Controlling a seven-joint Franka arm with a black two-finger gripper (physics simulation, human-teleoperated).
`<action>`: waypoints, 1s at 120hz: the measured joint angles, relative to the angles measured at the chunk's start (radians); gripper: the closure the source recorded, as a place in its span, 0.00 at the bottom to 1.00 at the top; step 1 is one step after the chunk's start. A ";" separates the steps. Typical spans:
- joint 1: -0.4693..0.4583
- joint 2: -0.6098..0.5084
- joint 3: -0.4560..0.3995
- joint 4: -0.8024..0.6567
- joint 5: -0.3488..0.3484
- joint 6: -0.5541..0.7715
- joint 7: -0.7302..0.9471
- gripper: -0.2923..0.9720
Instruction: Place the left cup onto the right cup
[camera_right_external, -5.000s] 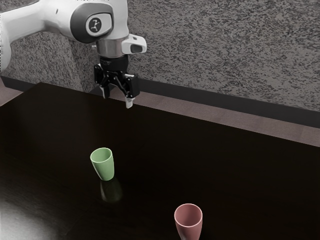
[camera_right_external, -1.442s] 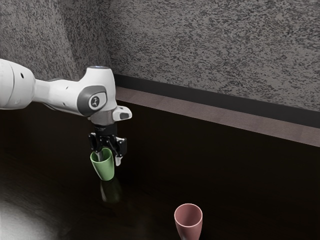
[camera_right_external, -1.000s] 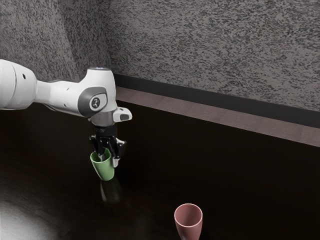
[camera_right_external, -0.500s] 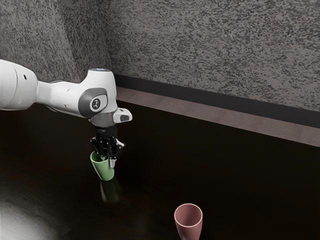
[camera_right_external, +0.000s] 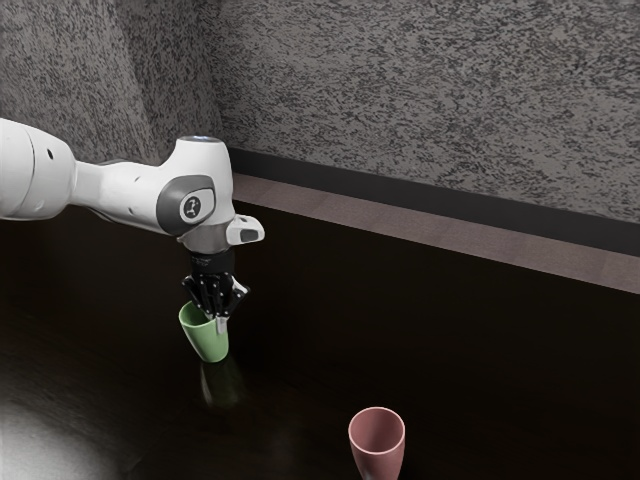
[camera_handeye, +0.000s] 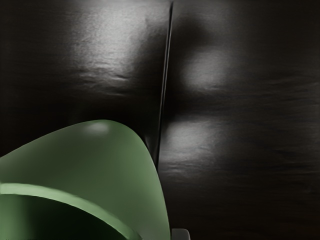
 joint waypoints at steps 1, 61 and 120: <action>0.000 0.000 0.000 0.000 0.001 0.000 0.000 0.84; -0.023 -0.060 -0.005 0.007 0.037 -0.021 -0.028 0.85; -0.036 -0.221 -0.144 -0.007 0.041 -0.097 -0.066 0.85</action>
